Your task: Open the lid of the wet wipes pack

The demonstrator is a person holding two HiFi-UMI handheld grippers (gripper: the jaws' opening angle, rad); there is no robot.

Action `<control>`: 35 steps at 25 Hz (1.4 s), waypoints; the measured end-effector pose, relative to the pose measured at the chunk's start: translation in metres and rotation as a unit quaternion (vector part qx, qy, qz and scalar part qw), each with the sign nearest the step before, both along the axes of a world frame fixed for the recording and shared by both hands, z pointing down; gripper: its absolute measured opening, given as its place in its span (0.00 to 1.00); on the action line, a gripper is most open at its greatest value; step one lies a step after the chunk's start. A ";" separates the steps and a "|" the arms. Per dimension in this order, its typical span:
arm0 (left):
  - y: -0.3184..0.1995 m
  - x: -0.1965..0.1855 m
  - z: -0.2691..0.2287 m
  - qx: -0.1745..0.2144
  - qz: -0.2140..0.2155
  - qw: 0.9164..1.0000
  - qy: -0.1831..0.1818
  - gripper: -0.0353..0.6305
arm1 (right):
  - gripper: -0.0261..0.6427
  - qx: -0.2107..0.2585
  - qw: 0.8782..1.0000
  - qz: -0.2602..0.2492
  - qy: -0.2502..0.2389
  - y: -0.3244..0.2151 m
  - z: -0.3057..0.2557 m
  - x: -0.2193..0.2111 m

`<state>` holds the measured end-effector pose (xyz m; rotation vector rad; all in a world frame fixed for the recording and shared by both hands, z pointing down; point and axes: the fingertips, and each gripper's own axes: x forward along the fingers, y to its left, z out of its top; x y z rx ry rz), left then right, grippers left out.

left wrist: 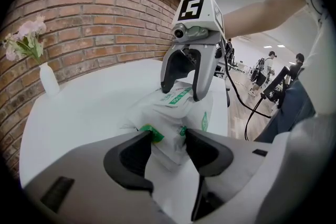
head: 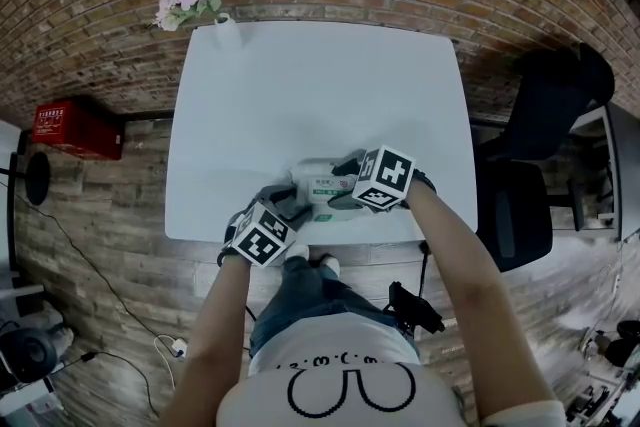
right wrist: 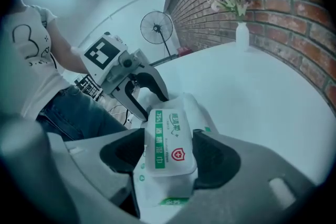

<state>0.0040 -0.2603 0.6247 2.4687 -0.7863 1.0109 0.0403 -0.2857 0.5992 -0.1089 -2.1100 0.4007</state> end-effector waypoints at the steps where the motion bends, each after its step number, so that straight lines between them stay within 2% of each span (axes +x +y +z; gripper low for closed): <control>1: 0.000 0.000 0.000 0.000 0.000 1.000 -0.001 0.37 | 0.46 0.007 1.000 -0.002 0.002 0.000 0.000 0.000; 5: 0.000 0.000 0.000 -0.003 0.001 1.000 -0.004 0.37 | 0.46 0.031 0.999 -0.008 0.010 0.001 -0.003 0.001; 10: 0.001 -0.001 0.001 -0.006 0.002 1.000 -0.003 0.37 | 0.40 0.059 0.998 -0.011 0.005 -0.003 -0.018 0.001; 14: 0.002 -0.001 0.001 -0.009 0.002 1.000 -0.002 0.37 | 0.28 0.081 0.997 -0.009 -0.010 -0.008 -0.034 0.001; 17: 0.001 -0.002 -0.001 -0.010 0.000 1.000 -0.002 0.37 | 0.10 0.124 0.992 -0.001 -0.005 -0.022 -0.042 0.003; 18: 0.001 -0.002 0.000 -0.011 0.001 1.000 -0.002 0.37 | 0.08 0.138 0.990 0.003 0.000 -0.028 -0.042 0.004; 21: 0.000 -0.001 -0.001 -0.010 0.002 1.000 0.001 0.37 | 0.07 0.168 0.985 0.025 0.008 -0.043 -0.043 0.006; 24: 0.000 0.000 -0.001 -0.011 0.001 1.000 0.002 0.37 | 0.09 0.193 0.979 0.055 0.016 -0.057 -0.039 0.004; 29: 0.000 0.000 -0.001 -0.012 0.003 1.000 0.004 0.37 | 0.14 0.251 0.963 0.089 0.050 -0.079 -0.020 0.005; 30: 0.000 0.000 -0.001 -0.013 0.003 1.000 0.005 0.37 | 0.10 0.261 0.959 0.095 0.058 -0.081 -0.017 0.006; 35: 0.000 -0.001 0.001 -0.014 0.002 1.000 0.006 0.37 | 0.08 0.272 0.952 0.120 0.072 -0.085 -0.007 0.007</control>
